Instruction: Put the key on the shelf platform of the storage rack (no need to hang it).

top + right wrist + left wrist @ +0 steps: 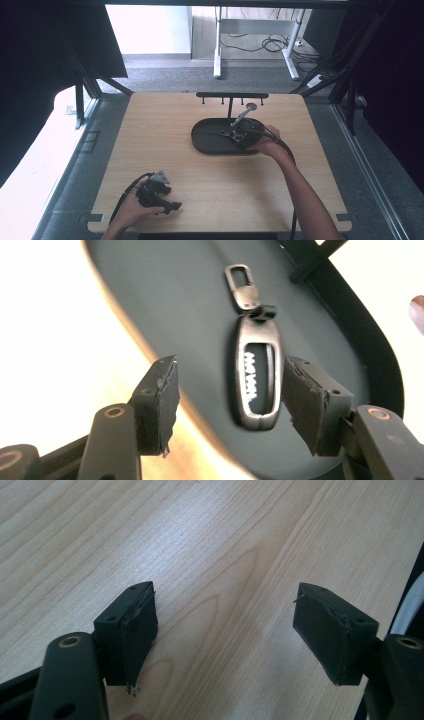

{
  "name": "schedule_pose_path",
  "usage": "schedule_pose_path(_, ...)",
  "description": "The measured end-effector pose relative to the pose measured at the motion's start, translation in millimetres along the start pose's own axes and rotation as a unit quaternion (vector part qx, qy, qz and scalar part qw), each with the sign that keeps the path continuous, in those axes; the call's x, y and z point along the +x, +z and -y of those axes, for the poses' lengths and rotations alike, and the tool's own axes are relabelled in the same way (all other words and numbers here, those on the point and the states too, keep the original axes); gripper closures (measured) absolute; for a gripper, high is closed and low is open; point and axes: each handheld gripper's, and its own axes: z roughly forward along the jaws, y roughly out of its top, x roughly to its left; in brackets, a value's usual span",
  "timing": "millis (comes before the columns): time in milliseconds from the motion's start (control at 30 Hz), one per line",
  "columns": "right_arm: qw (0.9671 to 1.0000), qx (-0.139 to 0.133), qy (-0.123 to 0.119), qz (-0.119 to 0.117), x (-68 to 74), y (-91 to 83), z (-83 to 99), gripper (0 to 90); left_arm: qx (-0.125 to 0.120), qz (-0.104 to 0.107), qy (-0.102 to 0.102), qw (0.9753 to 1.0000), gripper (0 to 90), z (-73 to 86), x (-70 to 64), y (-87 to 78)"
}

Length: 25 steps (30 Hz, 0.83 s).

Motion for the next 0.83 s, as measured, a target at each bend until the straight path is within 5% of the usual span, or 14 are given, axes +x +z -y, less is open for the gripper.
schedule_pose_path(333,0.9982,-0.052,0.023,-0.021,26.3,-26.3,46.9,40.6,-0.004,0.0,-0.004,1.0,26.1,-0.7,-1.8,-0.3)
schedule_pose_path(500,0.9931,-0.089,0.054,-0.054,39.4,-30.4,74.5,40.2,-0.004,-0.002,-0.004,1.0,26.0,-0.1,0.0,-2.1)
schedule_pose_path(667,0.9917,-0.101,0.071,-0.037,50.3,-30.4,94.6,39.2,-0.008,-0.004,-0.006,0.9999,26.0,0.5,1.0,-4.1)
schedule_pose_path(767,0.9868,-0.128,0.094,-0.031,51.4,-32.4,105.1,39.7,-0.008,-0.004,-0.011,0.9999,26.0,1.4,3.6,-3.8)
schedule_pose_path(833,0.9874,-0.123,0.096,-0.027,50.8,-33.2,109.5,37.0,-0.005,-0.005,-0.009,0.9999,26.0,1.7,5.0,-4.0)
